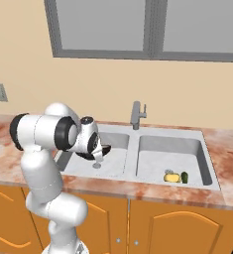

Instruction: Dump the squash and potato from the bowl so the bowl can be washed. Place the bowl in the sink after clearing the leftovers.

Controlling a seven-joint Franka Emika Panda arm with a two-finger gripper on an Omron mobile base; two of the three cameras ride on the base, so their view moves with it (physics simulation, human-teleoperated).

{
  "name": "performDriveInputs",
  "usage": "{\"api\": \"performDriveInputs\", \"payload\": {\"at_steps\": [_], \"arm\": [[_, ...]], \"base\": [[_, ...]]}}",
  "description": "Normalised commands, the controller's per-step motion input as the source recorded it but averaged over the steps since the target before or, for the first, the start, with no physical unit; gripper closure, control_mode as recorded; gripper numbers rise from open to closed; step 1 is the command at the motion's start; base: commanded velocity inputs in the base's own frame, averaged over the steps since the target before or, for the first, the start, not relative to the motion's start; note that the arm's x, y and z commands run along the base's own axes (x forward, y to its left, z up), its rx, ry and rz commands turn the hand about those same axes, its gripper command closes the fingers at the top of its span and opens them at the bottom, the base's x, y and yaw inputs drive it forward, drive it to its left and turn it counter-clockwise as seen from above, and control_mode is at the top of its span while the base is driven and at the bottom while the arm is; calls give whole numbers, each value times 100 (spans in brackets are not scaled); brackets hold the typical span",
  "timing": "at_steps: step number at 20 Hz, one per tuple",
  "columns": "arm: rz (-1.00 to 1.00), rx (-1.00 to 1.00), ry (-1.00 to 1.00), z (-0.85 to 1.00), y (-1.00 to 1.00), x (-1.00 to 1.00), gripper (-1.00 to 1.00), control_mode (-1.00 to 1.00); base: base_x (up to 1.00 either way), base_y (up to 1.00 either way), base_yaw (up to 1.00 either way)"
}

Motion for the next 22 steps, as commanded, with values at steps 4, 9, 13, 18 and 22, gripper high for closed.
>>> {"api": "performDriveInputs", "payload": {"at_steps": [4,9,13,18,22], "arm": [[0,-11,-1,-72,0,-9,100,-100],[0,-3,2,-24,0,2,100,-100],[0,0,3,3,0,0,-100,-100],[-1,0,-8,75,0,-16,-100,-100],[-5,-5,-14,100,10,-1,-100,-100]], "base": [[0,0,0],[0,0,0],[0,0,0],[0,0,0],[0,0,0]]}}
